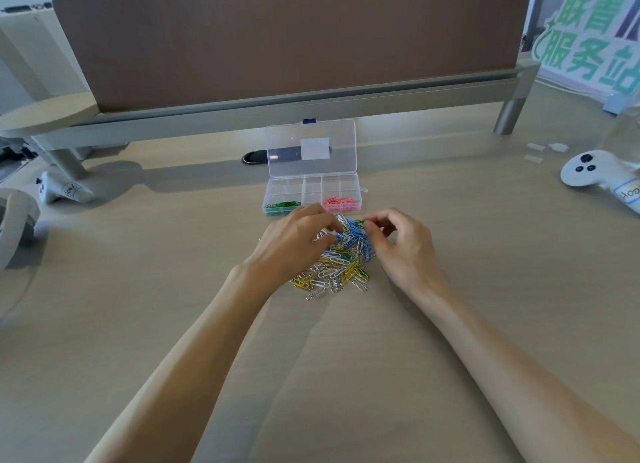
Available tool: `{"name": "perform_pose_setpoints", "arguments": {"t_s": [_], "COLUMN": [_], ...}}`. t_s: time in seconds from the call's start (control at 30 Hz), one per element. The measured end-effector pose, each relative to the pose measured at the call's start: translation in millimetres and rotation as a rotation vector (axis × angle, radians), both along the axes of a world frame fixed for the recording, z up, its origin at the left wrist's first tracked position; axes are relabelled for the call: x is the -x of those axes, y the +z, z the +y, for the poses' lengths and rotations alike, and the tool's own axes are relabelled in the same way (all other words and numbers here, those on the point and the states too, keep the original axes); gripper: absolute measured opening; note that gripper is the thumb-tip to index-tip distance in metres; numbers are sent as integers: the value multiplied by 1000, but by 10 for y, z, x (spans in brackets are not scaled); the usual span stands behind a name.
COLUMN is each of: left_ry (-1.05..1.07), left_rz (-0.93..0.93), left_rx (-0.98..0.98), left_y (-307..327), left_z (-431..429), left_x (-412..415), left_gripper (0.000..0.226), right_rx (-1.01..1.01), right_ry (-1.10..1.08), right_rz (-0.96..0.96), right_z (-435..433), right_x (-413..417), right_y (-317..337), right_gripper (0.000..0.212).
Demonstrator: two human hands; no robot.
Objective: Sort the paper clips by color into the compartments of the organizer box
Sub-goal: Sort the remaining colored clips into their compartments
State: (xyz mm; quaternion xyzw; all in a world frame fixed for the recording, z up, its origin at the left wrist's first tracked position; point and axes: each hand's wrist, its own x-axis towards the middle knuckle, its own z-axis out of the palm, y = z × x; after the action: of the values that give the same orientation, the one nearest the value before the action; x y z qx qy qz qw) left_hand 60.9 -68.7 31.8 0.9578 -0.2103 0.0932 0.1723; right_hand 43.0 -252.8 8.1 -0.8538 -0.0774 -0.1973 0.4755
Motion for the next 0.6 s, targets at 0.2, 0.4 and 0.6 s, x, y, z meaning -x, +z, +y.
{"name": "perform_pose_setpoints", "arguments": {"t_s": [0.2, 0.4, 0.6], "left_ry": [35, 32, 36], "left_rz": [43, -2, -56], "left_rx": [-87, -146, -89], "left_y": [-15, -1, -6], "left_z": [34, -13, 10], "left_x": [-38, -65, -23], "left_gripper": [19, 14, 12], "right_rx": [0, 0, -1], "right_ry": [8, 2, 6], "right_rz": [7, 4, 9], "right_z": [-4, -6, -2], "right_x": [9, 13, 15], "right_y": [8, 14, 21], "right_gripper": [9, 9, 9]}}
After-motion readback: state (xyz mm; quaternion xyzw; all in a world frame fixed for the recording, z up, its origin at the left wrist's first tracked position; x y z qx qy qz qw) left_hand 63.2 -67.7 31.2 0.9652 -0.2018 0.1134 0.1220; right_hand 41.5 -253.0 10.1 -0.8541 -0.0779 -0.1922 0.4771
